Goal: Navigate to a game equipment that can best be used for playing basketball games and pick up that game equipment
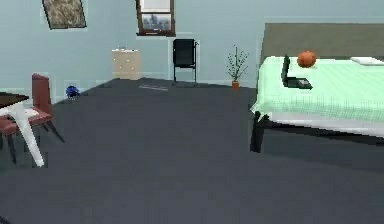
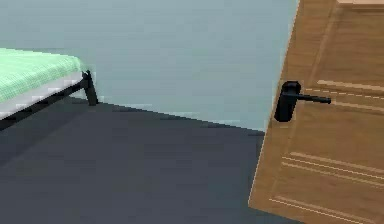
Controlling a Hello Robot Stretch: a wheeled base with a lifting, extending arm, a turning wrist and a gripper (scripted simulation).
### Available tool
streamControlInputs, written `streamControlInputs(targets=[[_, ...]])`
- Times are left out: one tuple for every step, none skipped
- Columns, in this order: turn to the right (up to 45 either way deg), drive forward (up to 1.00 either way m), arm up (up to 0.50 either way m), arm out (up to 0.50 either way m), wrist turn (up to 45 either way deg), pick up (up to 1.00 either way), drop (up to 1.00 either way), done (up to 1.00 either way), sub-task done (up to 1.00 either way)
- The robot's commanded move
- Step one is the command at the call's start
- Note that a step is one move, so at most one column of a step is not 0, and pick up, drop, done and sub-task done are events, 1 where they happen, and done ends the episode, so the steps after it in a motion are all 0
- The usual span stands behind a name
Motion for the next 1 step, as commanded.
streamControlInputs(targets=[[0.0, 1.0, 0.0, 0.0, 0.0, 0.0, 0.0, 0.0, 0.0]])
